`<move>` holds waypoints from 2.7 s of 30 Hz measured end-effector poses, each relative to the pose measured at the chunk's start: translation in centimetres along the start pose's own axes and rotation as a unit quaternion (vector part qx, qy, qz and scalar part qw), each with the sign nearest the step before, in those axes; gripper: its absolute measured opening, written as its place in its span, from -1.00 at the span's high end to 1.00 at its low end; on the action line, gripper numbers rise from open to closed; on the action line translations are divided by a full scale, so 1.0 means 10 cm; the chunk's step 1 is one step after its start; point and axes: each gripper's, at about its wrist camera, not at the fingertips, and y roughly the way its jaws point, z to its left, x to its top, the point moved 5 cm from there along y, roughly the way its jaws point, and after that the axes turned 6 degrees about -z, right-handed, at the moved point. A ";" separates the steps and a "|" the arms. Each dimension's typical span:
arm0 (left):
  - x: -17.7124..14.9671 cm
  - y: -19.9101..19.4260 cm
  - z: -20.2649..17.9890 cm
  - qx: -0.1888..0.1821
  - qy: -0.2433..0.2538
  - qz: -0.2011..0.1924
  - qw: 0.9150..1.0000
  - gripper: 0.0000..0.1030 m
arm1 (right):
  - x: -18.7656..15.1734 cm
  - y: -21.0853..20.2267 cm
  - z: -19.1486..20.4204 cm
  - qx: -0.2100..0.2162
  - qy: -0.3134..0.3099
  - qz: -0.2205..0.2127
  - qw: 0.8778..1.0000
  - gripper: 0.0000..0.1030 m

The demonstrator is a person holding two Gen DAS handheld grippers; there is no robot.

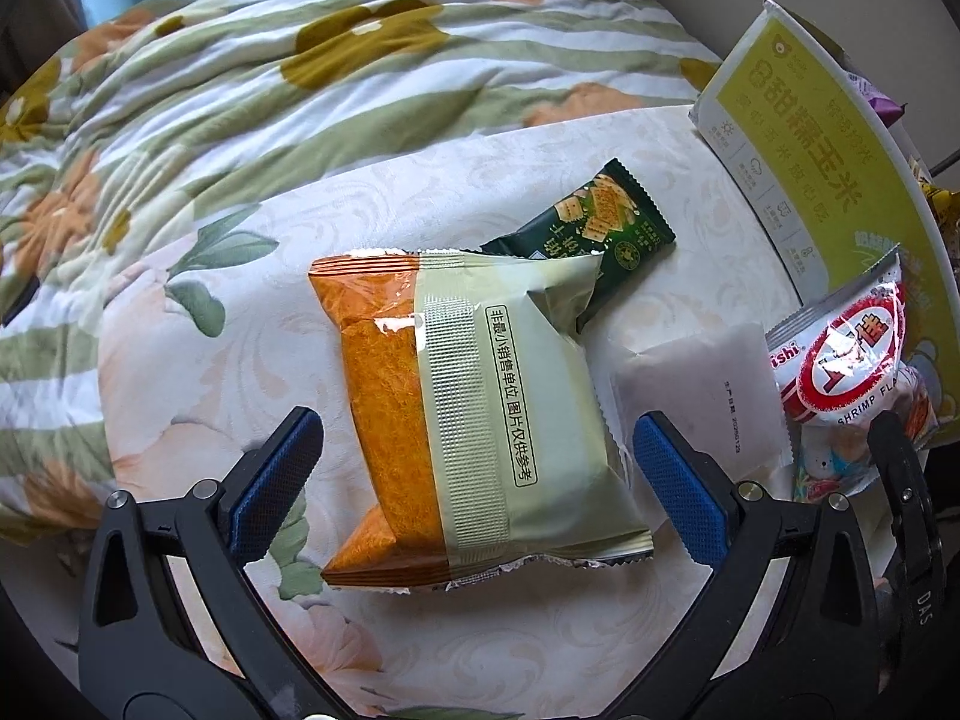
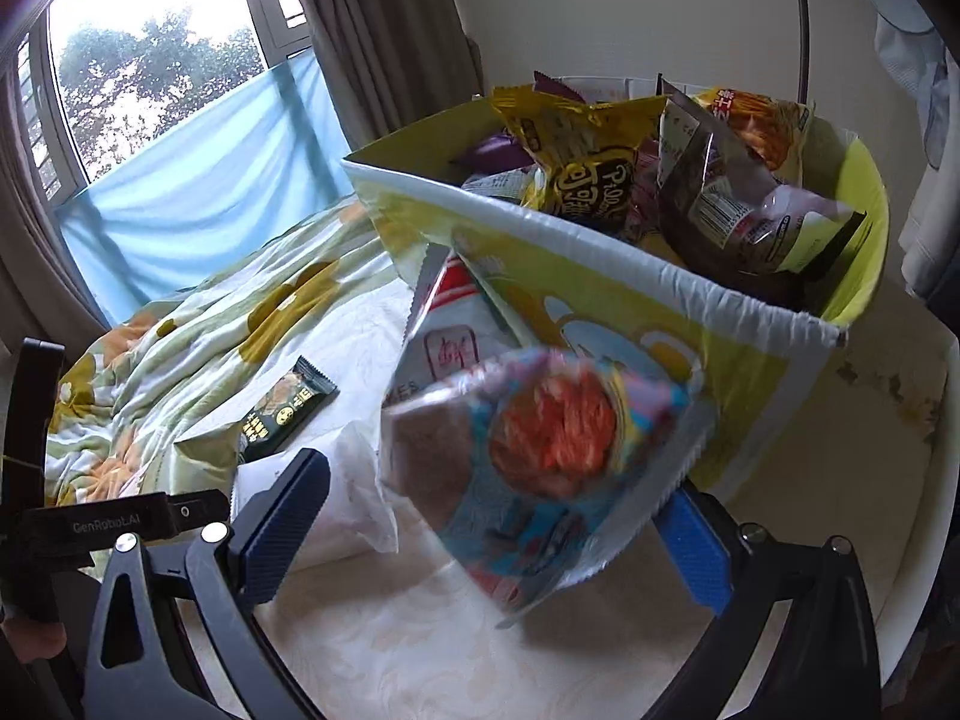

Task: Organize snacks
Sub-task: 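Grasp the orange-green biscuit bag with left tool while right tool grasps shrimp chip bag, then carry both bags over the cardboard box and open both tools to drop them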

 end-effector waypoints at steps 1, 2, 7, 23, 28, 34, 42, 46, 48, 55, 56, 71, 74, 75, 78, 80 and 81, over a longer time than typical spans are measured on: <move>0.00 0.01 0.01 0.000 -0.001 0.000 1.000 -0.99 | 0.00 0.02 0.01 0.001 0.001 0.000 1.000 -0.99; 0.01 0.02 0.02 -0.001 -0.002 0.001 1.000 -0.99 | 0.00 0.04 0.02 0.003 -0.001 0.001 1.000 -0.99; 0.00 0.10 0.04 -0.014 -0.008 0.008 1.000 -0.85 | -0.04 0.06 0.12 0.018 -0.023 0.004 1.000 -0.99; -0.06 -0.02 0.01 -0.021 0.021 -0.005 1.000 -0.22 | 0.06 0.43 0.09 0.028 0.034 0.021 0.999 -0.93; -0.15 -0.09 0.09 -0.016 0.016 -0.006 1.000 -0.21 | 0.07 0.45 0.05 0.019 0.026 0.031 0.999 -0.67; -0.28 -0.16 0.18 -0.017 -0.009 -0.007 1.000 -0.21 | 0.08 0.49 0.06 0.016 0.016 0.040 0.999 -0.46; -0.42 -0.33 0.16 -0.017 -0.028 -0.017 0.999 -0.20 | 0.11 0.37 0.09 0.019 -0.015 0.039 0.999 -0.31; -0.42 -0.52 0.12 -0.019 -0.037 -0.031 0.999 -0.20 | 0.18 0.21 0.10 0.018 -0.039 0.026 0.999 -0.30; -0.40 -0.64 0.07 -0.020 -0.036 -0.039 0.998 -0.20 | 0.21 0.11 0.10 0.022 -0.049 0.019 0.998 -0.30; -0.23 -1.15 -0.19 -0.020 -0.031 -0.073 0.997 -0.20 | 0.47 -0.28 0.12 0.052 -0.061 0.006 0.997 -0.30; -0.19 -1.22 -0.24 -0.021 -0.029 -0.078 0.996 -0.20 | 0.52 -0.34 0.13 0.057 -0.065 0.002 0.996 -0.30; 0.42 -2.00 -1.53 -0.023 -0.029 -0.163 0.986 -0.20 | 1.77 -0.71 -0.48 0.143 -0.094 -0.011 0.985 -0.30; 0.58 -1.96 -1.88 -0.032 -0.039 -0.171 0.984 -0.20 | 2.02 -0.59 -0.73 0.150 -0.109 -0.001 0.983 -0.30; 0.67 -1.92 -2.02 -0.031 -0.038 -0.171 0.984 -0.20 | 2.07 -0.56 -0.80 0.153 -0.109 0.001 0.982 -0.30; 0.88 -1.78 -2.36 -0.029 -0.037 -0.175 0.983 -0.20 | 2.24 -0.41 -1.02 0.160 -0.114 0.005 0.980 -0.30; 1.05 -1.65 -2.57 -0.028 -0.041 -0.174 0.984 -0.20 | 2.36 -0.29 -1.15 0.167 -0.118 0.009 0.979 -0.30; 1.12 -1.59 -2.67 -0.026 -0.043 -0.173 0.984 -0.20 | 2.42 -0.23 -1.21 0.169 -0.120 0.009 0.978 -0.30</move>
